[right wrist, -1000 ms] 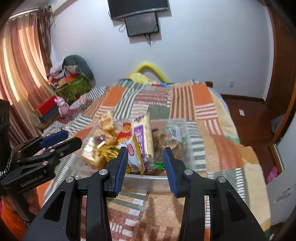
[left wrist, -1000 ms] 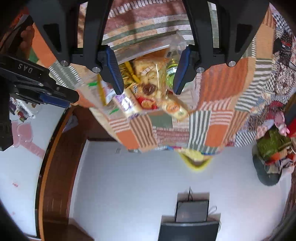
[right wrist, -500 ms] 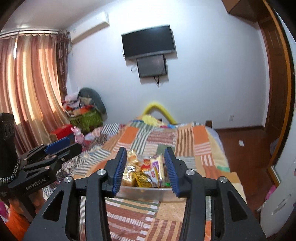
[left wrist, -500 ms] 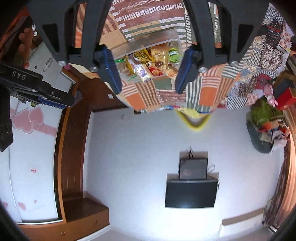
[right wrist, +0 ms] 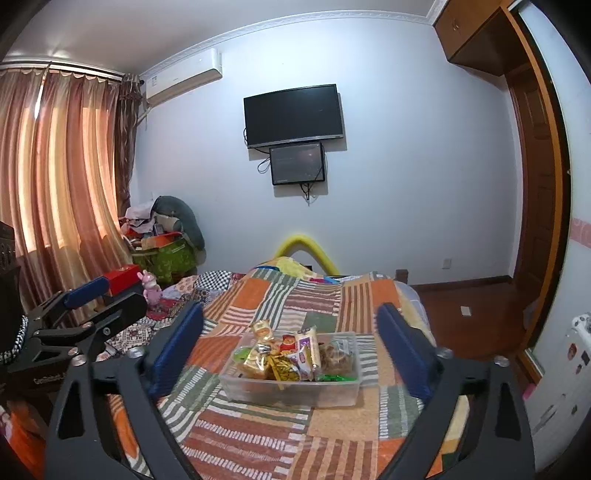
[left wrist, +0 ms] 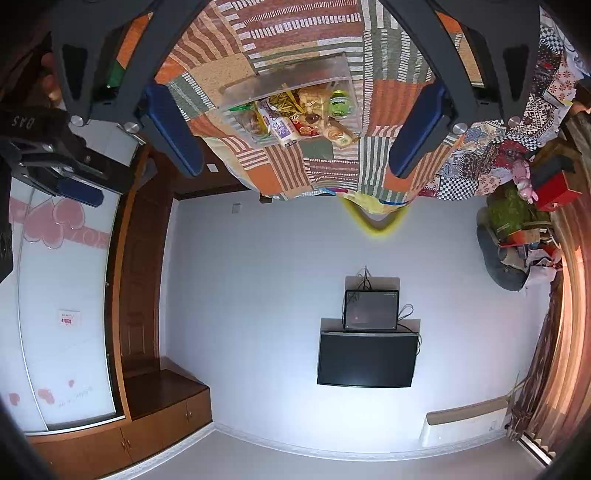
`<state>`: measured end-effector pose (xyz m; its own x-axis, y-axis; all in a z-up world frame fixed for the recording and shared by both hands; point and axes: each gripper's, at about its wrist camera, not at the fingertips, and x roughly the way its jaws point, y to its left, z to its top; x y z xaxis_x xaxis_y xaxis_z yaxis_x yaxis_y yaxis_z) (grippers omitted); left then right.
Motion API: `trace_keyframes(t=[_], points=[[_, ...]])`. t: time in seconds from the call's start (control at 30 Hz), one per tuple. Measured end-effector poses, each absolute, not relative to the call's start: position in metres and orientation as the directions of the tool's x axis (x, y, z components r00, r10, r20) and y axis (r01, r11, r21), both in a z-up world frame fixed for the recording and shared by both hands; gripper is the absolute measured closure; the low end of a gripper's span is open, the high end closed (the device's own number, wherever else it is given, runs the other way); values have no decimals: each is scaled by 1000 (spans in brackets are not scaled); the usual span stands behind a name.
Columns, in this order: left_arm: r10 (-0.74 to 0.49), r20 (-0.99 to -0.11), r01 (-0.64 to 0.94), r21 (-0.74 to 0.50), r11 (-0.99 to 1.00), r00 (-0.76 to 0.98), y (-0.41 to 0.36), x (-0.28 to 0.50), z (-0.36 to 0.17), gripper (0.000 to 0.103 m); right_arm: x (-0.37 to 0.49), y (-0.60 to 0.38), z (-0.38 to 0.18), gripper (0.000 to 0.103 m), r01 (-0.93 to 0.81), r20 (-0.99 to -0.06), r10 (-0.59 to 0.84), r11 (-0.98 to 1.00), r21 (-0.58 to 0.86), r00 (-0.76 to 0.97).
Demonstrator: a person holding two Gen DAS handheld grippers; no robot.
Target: Organize snacks
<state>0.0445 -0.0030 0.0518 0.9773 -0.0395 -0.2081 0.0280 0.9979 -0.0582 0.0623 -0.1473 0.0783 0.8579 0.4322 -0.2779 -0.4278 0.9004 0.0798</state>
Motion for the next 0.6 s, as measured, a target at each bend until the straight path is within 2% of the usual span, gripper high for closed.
trace_keyframes(t=[0.6], points=[[-42, -206, 31, -57, 998, 978, -5, 40, 50, 0, 46, -152, 74, 0, -415, -269, 417, 907, 65, 868]])
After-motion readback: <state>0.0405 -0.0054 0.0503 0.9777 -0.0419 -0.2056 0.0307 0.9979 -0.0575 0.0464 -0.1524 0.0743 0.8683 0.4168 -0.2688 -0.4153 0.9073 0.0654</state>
